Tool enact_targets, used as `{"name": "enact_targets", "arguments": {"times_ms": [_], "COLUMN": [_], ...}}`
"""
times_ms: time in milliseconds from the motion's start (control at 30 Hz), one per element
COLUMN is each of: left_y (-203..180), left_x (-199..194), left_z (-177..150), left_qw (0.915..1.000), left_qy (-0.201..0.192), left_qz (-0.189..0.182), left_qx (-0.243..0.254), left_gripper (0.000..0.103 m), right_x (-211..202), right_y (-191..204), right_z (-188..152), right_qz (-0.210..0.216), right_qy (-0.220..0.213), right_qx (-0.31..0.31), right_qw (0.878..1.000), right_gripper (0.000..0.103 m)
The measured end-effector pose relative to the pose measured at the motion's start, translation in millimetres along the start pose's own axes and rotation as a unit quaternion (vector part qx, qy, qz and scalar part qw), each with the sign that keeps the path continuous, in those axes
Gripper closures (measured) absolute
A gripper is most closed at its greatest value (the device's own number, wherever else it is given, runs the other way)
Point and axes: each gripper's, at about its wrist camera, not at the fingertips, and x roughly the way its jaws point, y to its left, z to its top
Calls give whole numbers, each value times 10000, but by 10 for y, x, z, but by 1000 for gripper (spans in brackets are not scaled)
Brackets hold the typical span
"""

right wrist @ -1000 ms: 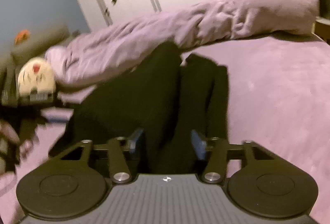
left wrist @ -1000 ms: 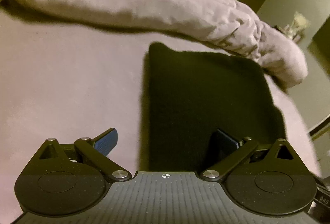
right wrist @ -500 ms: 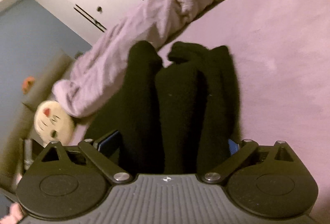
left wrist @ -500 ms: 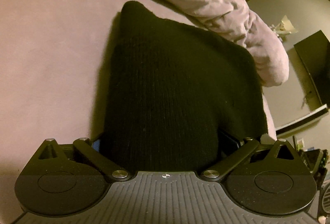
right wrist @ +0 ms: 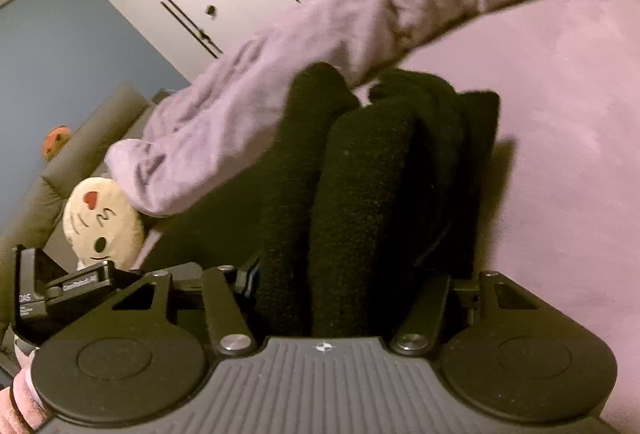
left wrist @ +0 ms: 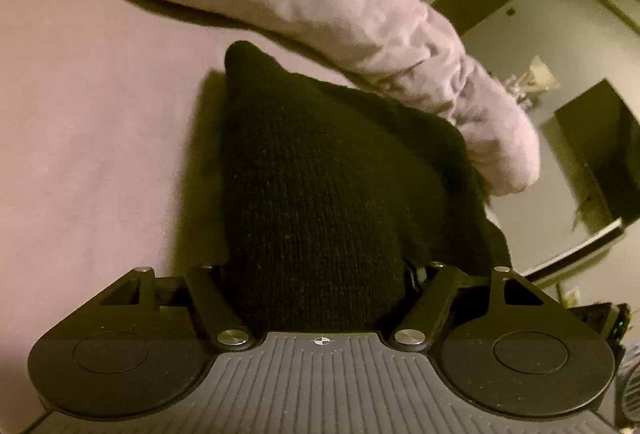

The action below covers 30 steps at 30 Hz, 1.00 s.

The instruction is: Fold small clothes

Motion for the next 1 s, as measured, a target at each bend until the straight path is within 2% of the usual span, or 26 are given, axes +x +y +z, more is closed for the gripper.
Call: {"name": "enact_targets", "arguments": {"times_ms": [67,200,300,333,367,400,433,500,600,633,667,700,767,900,967,1000], "left_y": [-43,-14,95,166,259,337,418,465,325,280,240,216,184,122,118,126], "left_x": [-143,-519,-763,-813,-849,-877,-925,-1062,-1261,-1276,-1271,-1249,-1176,-1029,-945,-886], "left_z": [0,17,-46,-83,-124,-156,-195,-230,-231,-212,-185,-160,-120,-125,-126,-126], "left_qw": [9999,9989,9979,9971,9961,9951,9937,9921,9811,9782,9765,9757,9757,9649,9574,9532], "left_qy": [-121,-395,-423,-394,-291,-187,-160,-407,-1100,-1233,-1312,-1362,-1373,-1554,-1633,-1672], "left_qz": [35,170,426,590,793,952,1101,1180,1493,1532,1539,1556,1570,1926,2165,2309], "left_qx": [111,175,233,259,240,187,104,125,561,670,740,726,672,877,997,1007], "left_gripper": [30,30,27,25,25,24,24,21,16,10,9,9,9,8,7,7], "right_x": [-14,84,162,167,160,133,52,-138,-356,-356,-311,-233,-34,299,472,540], "right_y": [148,440,540,547,529,518,518,571,712,792,909,1021,1221,1473,1538,1597], "right_z": [-1,-98,-209,-239,-258,-266,-276,-271,-230,-223,-229,-240,-227,-84,-41,-94], "right_qz": [262,526,665,606,490,244,-107,-662,-428,-345,-292,-275,-345,-600,-544,-518], "right_qy": [-71,98,223,265,300,270,110,-269,-718,-751,-733,-651,-475,-779,-585,-462], "right_qx": [-10,-285,-328,-321,-286,-306,-419,-661,-670,-796,-999,-1196,-1457,-1673,-1710,-1931], "right_qw": [9996,9982,9970,9973,9979,9989,9990,9953,9942,9934,9919,9903,9876,9810,9820,9787], "right_gripper": [46,47,46,45,37,31,30,30,30,31,34,45,58,58,58,61]}}
